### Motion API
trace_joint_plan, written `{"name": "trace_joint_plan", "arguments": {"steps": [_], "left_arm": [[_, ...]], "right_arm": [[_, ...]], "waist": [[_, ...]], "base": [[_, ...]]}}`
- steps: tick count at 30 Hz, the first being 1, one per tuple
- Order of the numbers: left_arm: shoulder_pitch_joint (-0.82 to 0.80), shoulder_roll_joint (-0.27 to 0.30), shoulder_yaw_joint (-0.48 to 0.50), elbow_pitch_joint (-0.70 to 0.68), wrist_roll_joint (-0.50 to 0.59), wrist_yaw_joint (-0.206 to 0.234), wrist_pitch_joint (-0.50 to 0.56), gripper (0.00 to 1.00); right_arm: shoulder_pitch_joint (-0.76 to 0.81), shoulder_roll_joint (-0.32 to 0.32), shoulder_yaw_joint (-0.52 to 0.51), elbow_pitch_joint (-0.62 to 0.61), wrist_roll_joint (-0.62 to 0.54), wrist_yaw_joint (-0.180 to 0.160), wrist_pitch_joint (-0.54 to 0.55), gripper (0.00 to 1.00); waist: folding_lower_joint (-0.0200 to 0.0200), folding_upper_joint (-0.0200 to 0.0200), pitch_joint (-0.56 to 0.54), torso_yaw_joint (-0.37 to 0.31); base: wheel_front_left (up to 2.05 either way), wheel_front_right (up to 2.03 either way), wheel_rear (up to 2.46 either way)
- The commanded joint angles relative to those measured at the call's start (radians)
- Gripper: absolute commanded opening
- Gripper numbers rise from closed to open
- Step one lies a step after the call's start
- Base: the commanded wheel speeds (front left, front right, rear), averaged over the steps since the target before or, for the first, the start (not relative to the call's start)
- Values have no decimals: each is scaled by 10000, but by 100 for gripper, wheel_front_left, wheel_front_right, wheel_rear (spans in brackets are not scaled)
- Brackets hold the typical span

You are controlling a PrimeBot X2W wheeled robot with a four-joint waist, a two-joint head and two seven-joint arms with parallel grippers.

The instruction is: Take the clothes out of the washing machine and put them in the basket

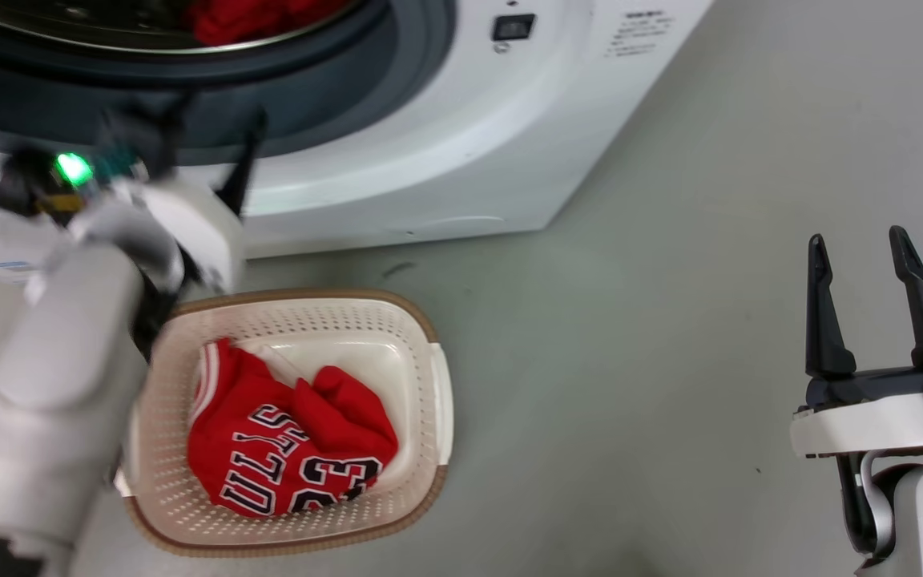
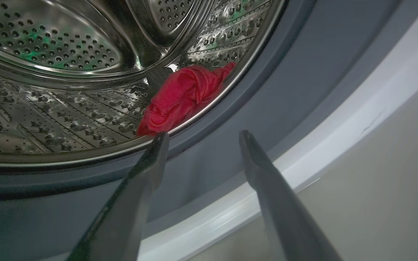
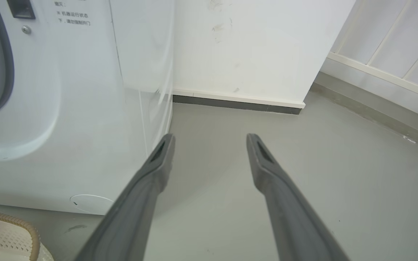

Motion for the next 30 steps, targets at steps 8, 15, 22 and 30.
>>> {"name": "trace_joint_plan", "arguments": {"steps": [8, 15, 22, 30], "left_arm": [[-3626, 1324, -921, 560, -1300, -6, 3266, 100], [-6008, 2126, -1741, 1017, -2601, 4, 6244, 100], [-7223, 2559, -1930, 1824, -3119, 4, 8040, 100], [-7672, 2825, -2061, 2565, -3336, 4, 9114, 100]], "right_arm": [[-193, -5, 381, -149, 496, -10, -20, 100], [-252, -2, 882, -264, 885, -10, -20, 100], [-233, -1, 1424, -455, 1272, -10, -19, 100], [-138, 1, 1780, -511, 1612, -10, -20, 100]], "waist": [[1, -1, 1438, -1291], [1, -1, 2232, -2050], [1, -1, 2755, -2735], [1, -1, 3196, -3192]], "base": [[0, 0, 0], [0, 0, 0], [0, 0, 0], [0, 0, 0]]}}
